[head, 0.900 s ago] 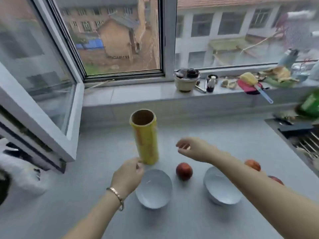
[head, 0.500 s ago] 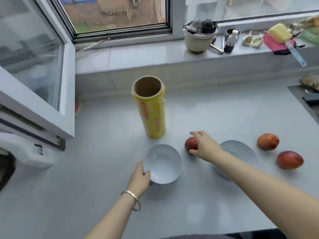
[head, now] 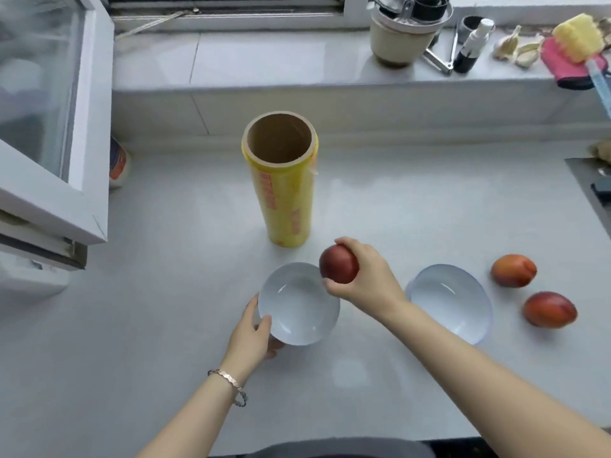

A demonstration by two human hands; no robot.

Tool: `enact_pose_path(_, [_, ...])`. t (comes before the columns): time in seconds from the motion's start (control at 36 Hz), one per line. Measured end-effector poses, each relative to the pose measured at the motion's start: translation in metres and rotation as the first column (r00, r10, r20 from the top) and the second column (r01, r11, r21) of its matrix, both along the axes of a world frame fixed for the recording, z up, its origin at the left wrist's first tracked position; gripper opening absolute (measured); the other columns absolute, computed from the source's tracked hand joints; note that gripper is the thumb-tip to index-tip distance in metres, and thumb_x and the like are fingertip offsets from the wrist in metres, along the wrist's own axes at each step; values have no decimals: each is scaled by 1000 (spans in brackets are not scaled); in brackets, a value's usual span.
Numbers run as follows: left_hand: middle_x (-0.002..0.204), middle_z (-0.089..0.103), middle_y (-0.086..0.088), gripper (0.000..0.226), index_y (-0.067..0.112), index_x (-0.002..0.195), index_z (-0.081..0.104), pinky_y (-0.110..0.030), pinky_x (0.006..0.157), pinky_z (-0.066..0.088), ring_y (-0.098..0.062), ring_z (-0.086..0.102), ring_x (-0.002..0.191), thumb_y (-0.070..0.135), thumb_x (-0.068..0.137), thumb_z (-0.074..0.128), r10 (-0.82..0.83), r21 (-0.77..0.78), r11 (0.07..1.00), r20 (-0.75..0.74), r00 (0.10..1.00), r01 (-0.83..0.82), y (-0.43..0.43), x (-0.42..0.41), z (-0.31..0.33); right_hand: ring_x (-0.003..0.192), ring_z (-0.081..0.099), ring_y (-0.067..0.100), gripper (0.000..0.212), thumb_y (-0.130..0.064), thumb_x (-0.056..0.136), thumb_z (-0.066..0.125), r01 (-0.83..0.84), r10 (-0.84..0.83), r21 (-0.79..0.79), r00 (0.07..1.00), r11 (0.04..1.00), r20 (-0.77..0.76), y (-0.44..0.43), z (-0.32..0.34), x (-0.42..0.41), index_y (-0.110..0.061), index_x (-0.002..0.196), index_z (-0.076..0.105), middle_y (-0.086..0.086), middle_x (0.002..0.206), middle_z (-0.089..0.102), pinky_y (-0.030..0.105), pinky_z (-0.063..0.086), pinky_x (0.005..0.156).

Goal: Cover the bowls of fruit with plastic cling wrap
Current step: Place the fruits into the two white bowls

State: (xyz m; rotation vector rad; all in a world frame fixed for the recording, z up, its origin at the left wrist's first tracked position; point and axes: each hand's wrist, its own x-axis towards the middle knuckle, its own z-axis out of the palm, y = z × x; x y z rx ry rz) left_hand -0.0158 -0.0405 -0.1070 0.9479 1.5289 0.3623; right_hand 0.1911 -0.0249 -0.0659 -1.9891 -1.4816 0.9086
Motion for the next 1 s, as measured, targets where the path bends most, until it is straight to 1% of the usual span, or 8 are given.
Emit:
enact_pose_path(0.08, [91, 66, 1, 39, 43, 125, 33, -42, 75, 55, -31, 69, 82, 16, 98, 36, -8, 7, 1000, 6, 1000, 8, -2, 1, -1, 110, 52, 17, 70, -30, 66, 75, -249, 248, -54, 968, 967, -17, -1, 8, -25, -30, 129, 44, 0, 123, 49, 25, 42, 93])
enact_pose_path(0.19, [97, 67, 0, 35, 43, 122, 35, -40, 74, 56, -28, 70, 81, 17, 98, 36, -27, 4, 1000, 3, 1000, 27, -4, 3, 0, 112, 52, 27, 70, -29, 69, 71, -409, 444, -228, 886, 884, 134, 0, -14, -50, -28, 132, 41, 4, 128, 44, 33, 47, 90])
enact_pose_path(0.33, [102, 65, 1, 36, 38, 126, 38, -37, 70, 57, -27, 69, 85, 17, 98, 35, -25, -5, 1000, 8, 1000, 25, -2, 4, 2, 104, 54, 34, 65, -35, 74, 65, -414, 484, -284, 837, 865, 255, -6, -39, -60, -27, 133, 39, 9, 122, 46, 35, 47, 85])
enact_pose_path(0.5, [100, 64, 0, 36, 36, 123, 36, -35, 66, 58, -28, 69, 80, 12, 96, 32, -15, -42, 999, 2, 1000, 15, -5, 5, 2, 124, 40, 27, 76, -36, 80, 64, -442, 520, -292, 799, 848, 302, -15, -24, -58, -27, 144, 23, 6, 138, 37, 35, 43, 89])
enact_pose_path(0.61, [106, 60, -7, 36, 25, 123, 39, -34, 59, 57, -33, 66, 88, 5, 94, 33, 49, -21, 999, 22, 999, -49, -8, 8, -3, 123, 44, 23, 53, -30, 83, 63, -283, 297, -90, 904, 955, 308, -32, -4, -16, -18, 132, 46, 2, 135, 46, 33, 40, 96])
enact_pose_path(0.69, [103, 58, -4, 35, 24, 117, 42, -40, 62, 58, -35, 62, 91, 0, 92, 34, 128, 41, 991, 12, 992, -129, -9, 11, -7, 113, 54, 33, 34, -12, 78, 68, 20, -27, 23, 943, 1000, 333, -54, -12, 34, -4, 111, 63, 14, 119, 58, 38, 43, 93])
enact_pose_path(0.83, [94, 55, -6, 29, 19, 112, 40, -47, 68, 56, -39, 62, 79, -1, 92, 33, 240, 106, 967, -73, 968, -231, 1, 9, -9, 119, 43, 38, 38, -7, 75, 67, 315, -243, -118, 880, 942, 408, -86, -24, 92, -3, 113, 62, 20, 123, 54, 38, 31, 101])
enact_pose_path(1.0, [113, 55, -11, 40, 16, 129, 36, -53, 87, 50, -40, 59, 97, 6, 90, 36, 383, 159, 920, -174, 907, -357, 33, -14, -22, 124, 33, 42, 55, -15, 77, 66, 515, -396, -150, 787, 844, 472, -97, -21, 110, -6, 129, 47, 22, 134, 41, 47, 34, 99])
